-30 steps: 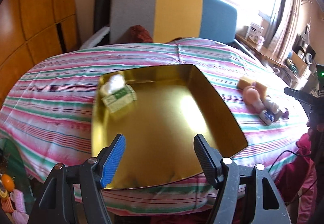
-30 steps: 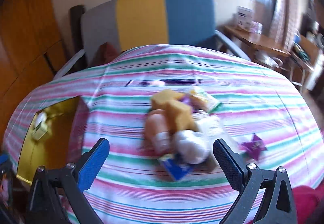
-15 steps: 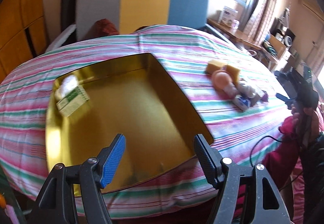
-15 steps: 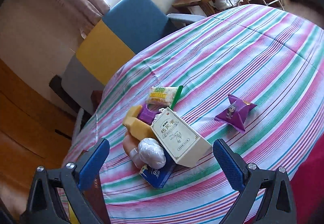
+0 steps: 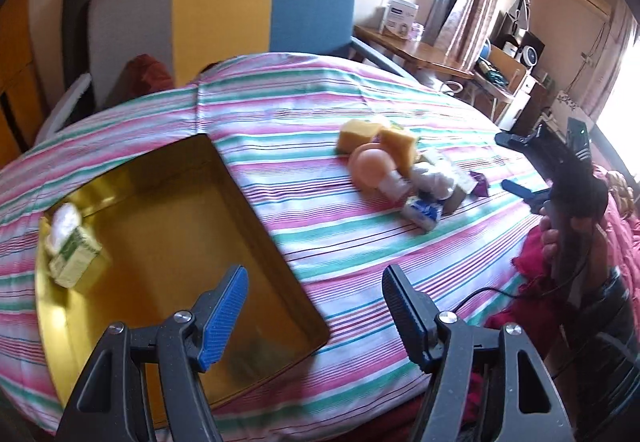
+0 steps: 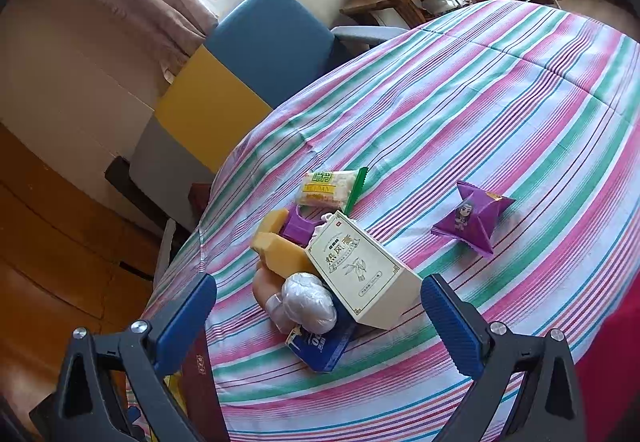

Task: Organize objects
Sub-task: 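Move both tools back toward the remaining items on the cloth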

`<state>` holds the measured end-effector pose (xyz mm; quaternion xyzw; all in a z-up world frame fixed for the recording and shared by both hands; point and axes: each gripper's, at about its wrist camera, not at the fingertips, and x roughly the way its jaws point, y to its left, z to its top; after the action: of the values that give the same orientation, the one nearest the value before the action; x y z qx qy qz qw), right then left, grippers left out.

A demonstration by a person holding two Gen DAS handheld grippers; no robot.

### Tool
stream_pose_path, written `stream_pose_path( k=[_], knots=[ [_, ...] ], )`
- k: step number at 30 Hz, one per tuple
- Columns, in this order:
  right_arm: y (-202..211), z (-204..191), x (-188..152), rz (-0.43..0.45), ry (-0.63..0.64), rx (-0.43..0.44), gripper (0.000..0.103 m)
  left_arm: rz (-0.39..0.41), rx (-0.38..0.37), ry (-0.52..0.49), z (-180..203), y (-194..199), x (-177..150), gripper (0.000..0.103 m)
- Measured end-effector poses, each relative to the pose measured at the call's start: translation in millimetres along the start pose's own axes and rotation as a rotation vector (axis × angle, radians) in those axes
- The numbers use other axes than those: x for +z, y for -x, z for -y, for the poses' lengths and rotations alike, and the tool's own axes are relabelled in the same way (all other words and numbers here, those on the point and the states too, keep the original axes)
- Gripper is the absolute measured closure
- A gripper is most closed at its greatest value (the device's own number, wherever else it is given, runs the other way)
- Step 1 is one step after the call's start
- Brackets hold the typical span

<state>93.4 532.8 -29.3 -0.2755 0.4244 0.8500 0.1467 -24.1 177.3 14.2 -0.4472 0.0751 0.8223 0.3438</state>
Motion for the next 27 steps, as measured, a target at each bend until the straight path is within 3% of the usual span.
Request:
stream_pose_path(
  k=[11,13,19,27],
  knots=[
    [2,1,0,0.012,-0.014,0.029,0.0,-0.076,-0.067,-0.029,44,-48,29,0.035],
    [2,2,0,0.012,-0.014,0.034,0.0,-0.115,-0.102,0.002,48,-62,32,0.042],
    [2,3,1,0.009,-0.017,0.054,0.0,-0.194,-0.158,0.071,58,-108,45,0.051],
    [0,2,1,-0.009,-0.008,0.09,0.0,-0.207,-0.104,0.113,60,-166,80,0.046]
  ],
)
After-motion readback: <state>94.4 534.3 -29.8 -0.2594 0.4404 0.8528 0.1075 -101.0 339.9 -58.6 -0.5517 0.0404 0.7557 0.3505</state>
